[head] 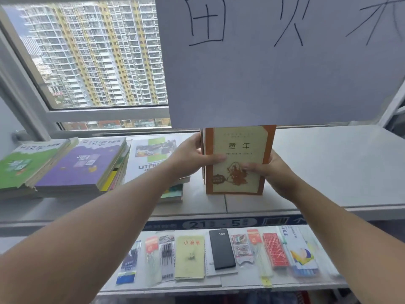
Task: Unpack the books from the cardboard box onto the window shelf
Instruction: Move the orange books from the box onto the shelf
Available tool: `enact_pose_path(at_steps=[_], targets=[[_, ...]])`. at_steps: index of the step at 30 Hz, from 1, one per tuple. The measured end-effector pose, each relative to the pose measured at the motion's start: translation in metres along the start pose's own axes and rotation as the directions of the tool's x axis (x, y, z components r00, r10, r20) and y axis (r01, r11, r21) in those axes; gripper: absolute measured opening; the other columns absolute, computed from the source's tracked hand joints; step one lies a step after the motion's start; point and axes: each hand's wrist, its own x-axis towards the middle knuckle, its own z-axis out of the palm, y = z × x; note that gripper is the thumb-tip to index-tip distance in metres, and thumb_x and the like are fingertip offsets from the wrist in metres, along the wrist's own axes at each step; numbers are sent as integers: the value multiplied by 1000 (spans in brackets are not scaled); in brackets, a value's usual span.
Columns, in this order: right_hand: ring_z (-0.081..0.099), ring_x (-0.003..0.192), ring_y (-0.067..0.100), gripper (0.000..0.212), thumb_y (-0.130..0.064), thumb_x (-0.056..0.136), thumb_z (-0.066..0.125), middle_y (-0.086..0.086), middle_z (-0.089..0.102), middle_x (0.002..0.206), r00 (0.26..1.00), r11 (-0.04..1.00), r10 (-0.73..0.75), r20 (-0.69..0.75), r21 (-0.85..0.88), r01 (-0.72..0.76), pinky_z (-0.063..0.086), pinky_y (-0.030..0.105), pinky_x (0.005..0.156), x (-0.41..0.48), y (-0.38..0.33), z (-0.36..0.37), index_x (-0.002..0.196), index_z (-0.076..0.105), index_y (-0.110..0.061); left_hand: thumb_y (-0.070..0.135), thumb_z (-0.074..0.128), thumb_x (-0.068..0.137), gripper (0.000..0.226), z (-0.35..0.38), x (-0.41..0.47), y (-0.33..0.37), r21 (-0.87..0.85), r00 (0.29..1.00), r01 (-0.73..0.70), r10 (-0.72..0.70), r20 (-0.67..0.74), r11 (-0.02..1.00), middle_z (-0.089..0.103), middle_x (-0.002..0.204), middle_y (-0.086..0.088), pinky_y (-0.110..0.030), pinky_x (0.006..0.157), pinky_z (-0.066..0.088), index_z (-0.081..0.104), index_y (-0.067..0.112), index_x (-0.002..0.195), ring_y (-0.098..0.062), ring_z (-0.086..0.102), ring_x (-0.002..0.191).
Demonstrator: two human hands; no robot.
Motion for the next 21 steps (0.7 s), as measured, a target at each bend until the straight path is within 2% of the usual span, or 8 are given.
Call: enact_pose_path(at_steps=[4,8,11,13,15,18,21], targets=[[73,117,34,64,-9,88,80,10,74,132,1000,997,15,-7,71,-14,64,48,89,-2,20,4,145,53,-18,61,89,66,75,3,1,-8,56,999,39,-41,35,998,76,124,12,-44,97,61,62,33,130,-14,75,112],[73,117,35,70,-8,83,83,13,74,130,998,999,12,-61,51,-9,63,48,90,0,20,10,145,51,-14,79,78,65,85,1,-10,-22,363,977,136,-185,105,922,74,121,14,-43,98,59,55,37,135,-9,73,107],[74,115,35,65,-13,85,85,15,73,130,991,998,61,-122,23,-59,62,54,93,4,13,18,141,52,-11,84,70,66,80,-1,-16,-25,475,975,122,-194,106,871,75,112,20,-41,97,59,62,36,130,-2,71,101],[78,104,34,50,-19,91,81,14,76,125,981,989,145,-129,25,-143,66,51,81,5,10,23,135,59,-13,91,62,62,92,-4,-17,-23,525,971,150,-223,80,838,76,111,12,-41,91,60,63,29,128,-9,72,99],[81,95,33,33,-21,95,76,14,80,117,965,973,230,-126,54,-225,67,43,68,6,7,27,127,67,-15,95,55,63,96,-6,-18,-22,608,971,159,-233,45,778,73,103,8,-35,76,57,62,20,123,-12,69,92],[81,90,35,28,-24,97,73,14,83,108,920,928,370,-131,82,-362,66,40,62,9,0,30,122,71,-12,91,51,76,79,-4,-22,-25,694,976,146,-217,15,705,65,94,13,-27,61,44,57,22,114,-4,62,82],[82,74,29,22,-26,96,74,11,85,95,868,877,480,-124,79,-474,63,34,50,12,-6,30,113,74,-12,90,45,80,70,0,-23,-26,771,984,131,-175,-26,623,66,90,10,-29,59,47,57,24,101,-3,59,76]])
